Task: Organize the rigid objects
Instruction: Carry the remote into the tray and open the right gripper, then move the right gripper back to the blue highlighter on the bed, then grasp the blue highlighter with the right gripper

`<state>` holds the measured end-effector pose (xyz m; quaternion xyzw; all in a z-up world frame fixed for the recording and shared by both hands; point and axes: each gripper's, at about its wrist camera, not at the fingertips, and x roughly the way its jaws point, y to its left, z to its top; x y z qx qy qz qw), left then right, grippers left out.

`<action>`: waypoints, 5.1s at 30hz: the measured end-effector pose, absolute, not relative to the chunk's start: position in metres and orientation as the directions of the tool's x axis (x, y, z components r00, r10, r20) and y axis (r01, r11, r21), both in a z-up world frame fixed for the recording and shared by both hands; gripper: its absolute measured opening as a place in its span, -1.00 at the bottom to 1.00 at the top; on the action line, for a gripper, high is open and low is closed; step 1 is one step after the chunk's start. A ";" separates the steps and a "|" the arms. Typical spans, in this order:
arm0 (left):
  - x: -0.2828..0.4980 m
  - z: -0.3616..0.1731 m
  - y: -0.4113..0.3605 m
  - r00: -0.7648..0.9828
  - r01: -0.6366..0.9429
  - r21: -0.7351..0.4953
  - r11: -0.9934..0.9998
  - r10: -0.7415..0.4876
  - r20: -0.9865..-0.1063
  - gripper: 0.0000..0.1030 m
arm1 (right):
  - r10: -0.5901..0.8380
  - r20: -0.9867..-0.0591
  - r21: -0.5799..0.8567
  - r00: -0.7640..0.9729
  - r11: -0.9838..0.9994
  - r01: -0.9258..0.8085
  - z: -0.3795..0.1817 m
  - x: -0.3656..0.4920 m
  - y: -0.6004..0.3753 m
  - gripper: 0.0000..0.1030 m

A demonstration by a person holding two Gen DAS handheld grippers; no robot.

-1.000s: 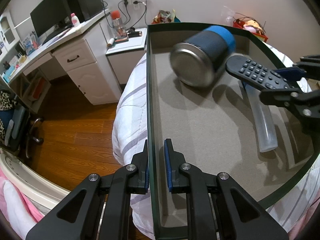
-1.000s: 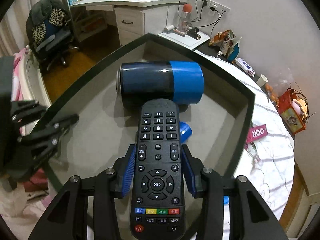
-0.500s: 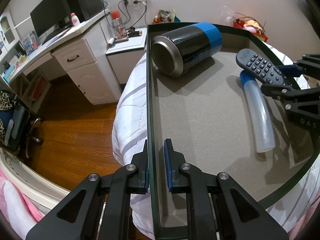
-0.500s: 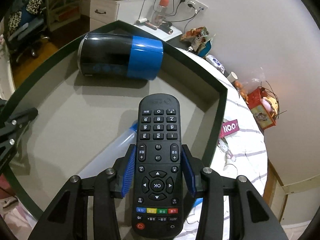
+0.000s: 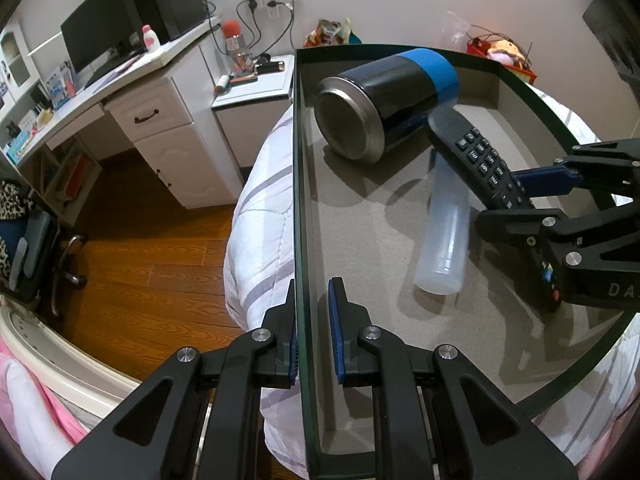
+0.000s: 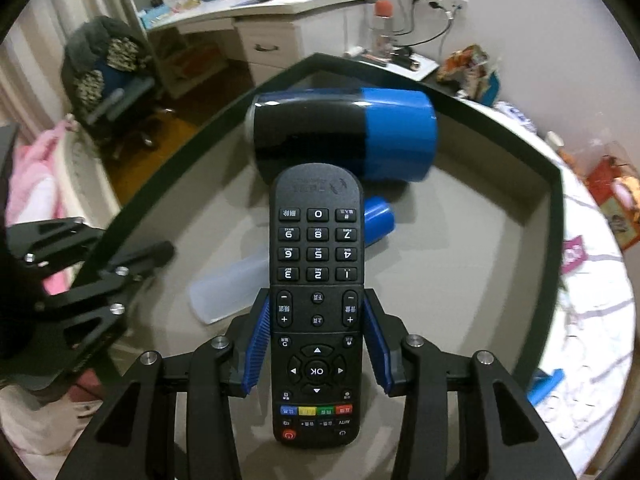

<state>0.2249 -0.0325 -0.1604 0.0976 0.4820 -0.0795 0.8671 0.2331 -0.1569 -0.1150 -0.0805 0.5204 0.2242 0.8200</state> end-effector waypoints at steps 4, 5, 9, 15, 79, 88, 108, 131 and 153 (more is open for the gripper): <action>0.225 -0.160 -0.032 0.522 0.233 0.091 0.968 -0.046 -0.852 -0.78 | 0.311 -0.878 0.130 0.364 0.886 -0.445 -0.117 0.233 -0.160 -0.13; 0.225 -0.160 -0.033 0.522 0.234 0.092 0.968 -0.045 -0.852 -0.78 | 0.287 -0.885 0.114 0.367 0.897 -0.428 -0.119 0.236 -0.162 -0.13; 0.225 -0.161 -0.031 0.522 0.231 0.090 0.969 -0.045 -0.852 -0.78 | 0.245 -0.894 0.084 0.376 0.914 -0.396 -0.120 0.234 -0.167 -0.13; 0.225 -0.162 -0.030 0.522 0.231 0.089 0.969 -0.046 -0.851 -0.78 | 0.197 -0.898 0.048 0.393 0.932 -0.359 -0.117 0.234 -0.177 -0.07; 0.224 -0.163 -0.025 0.518 0.227 0.094 0.969 -0.039 -0.855 -0.77 | 0.104 -0.845 0.123 0.525 0.992 0.000 -0.104 0.203 -0.343 0.57; 0.223 -0.162 -0.023 0.519 0.228 0.100 0.968 -0.034 -0.854 -0.77 | 0.182 -0.857 0.215 0.482 0.977 0.013 -0.127 0.216 -0.331 0.57; 0.223 -0.161 -0.022 0.518 0.227 0.100 0.969 -0.033 -0.855 -0.77 | 0.083 -0.927 0.074 0.366 0.997 -0.038 -0.142 0.198 -0.345 0.57; 0.224 -0.159 -0.023 0.518 0.226 0.105 0.968 -0.028 -0.855 -0.76 | 0.102 -0.875 0.087 0.473 0.995 -0.055 -0.141 0.164 -0.363 -0.48; 0.224 -0.160 -0.024 0.517 0.227 0.104 0.968 -0.029 -0.855 -0.77 | 0.301 -0.763 0.221 0.572 0.953 -0.206 -0.073 0.170 -0.326 -0.48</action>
